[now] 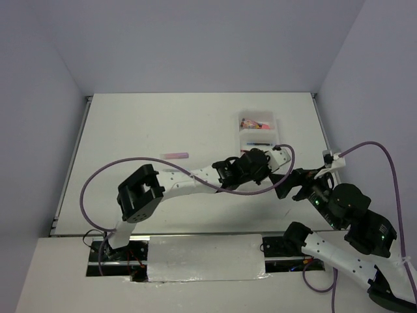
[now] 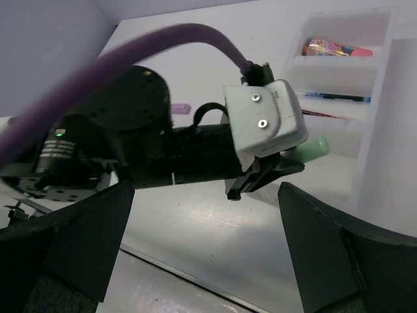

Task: Sort the stationery into containers
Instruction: Place the pen in the storage box, then pick up the pen from the center of the board.

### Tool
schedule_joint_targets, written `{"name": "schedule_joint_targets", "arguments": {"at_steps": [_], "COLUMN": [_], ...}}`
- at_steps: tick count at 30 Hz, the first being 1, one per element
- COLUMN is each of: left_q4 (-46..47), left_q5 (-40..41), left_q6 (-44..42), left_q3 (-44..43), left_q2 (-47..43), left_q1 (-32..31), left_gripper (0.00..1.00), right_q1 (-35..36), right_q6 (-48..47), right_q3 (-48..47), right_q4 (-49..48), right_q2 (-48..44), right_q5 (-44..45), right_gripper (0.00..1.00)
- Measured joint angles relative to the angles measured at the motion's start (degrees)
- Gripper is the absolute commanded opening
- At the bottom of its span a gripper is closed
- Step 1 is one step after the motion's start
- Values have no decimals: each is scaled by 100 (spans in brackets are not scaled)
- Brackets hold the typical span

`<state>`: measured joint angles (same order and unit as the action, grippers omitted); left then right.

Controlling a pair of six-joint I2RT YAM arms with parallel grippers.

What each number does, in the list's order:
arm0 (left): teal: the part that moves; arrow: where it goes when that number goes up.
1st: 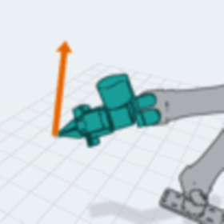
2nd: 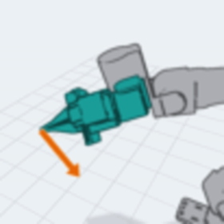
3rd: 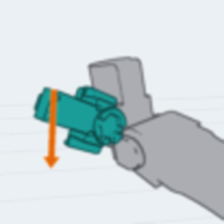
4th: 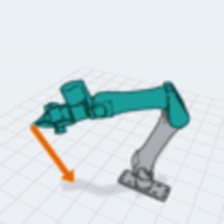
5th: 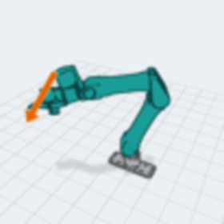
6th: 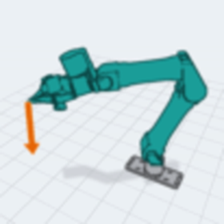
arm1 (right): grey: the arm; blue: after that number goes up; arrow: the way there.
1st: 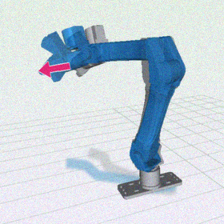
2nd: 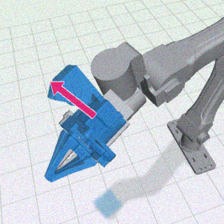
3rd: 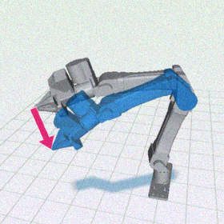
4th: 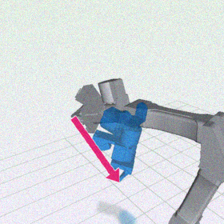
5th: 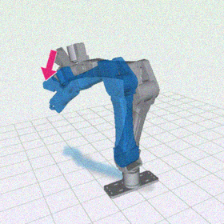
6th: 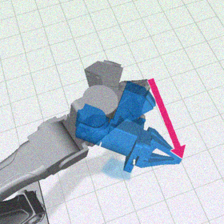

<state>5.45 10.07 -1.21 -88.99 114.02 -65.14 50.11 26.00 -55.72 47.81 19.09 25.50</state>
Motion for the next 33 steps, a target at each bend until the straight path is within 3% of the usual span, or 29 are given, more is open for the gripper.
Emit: {"name": "schedule_joint_targets", "arguments": {"at_steps": [4,6,7,8,11,18,23,28,33], "left_q4": [-57,-76,-76,-74,-11,254,-133,-999,-1869], "left_q5": [-83,-146,-170,-210,-334,-437,238,1067,1281], "left_q6": [-61,-107,-140,-157,-181,-131,-149,525,1390], "left_q3": [-114,-114,-114,-114,-136,258,911,1370,2616], "left_q2": [404,470,481,481,481,170,-973,-2140,-2778], "left_q1": [225,323,374,431,544,616,839,1755,2789], "left_gripper": [21,34,43,64,99,99,99,99,91], "right_q1": [0,0,0,0,0,0,2,2,0], "right_q6": [-57,-76,-83,-92,-105,-144,-168,-245,-299], "right_q3": [-26,-42,-61,-85,-186,-280,-273,4,385], "right_q4": [129,192,223,254,293,289,284,61,-168], "right_q2": [-61,-66,-66,-66,-66,-68,-68,-81,-63], "right_q5": [15,15,9,2,-26,-33,-94,-326,-702], "right_gripper": [100,100,100,100,100,100,100,100,100]}}
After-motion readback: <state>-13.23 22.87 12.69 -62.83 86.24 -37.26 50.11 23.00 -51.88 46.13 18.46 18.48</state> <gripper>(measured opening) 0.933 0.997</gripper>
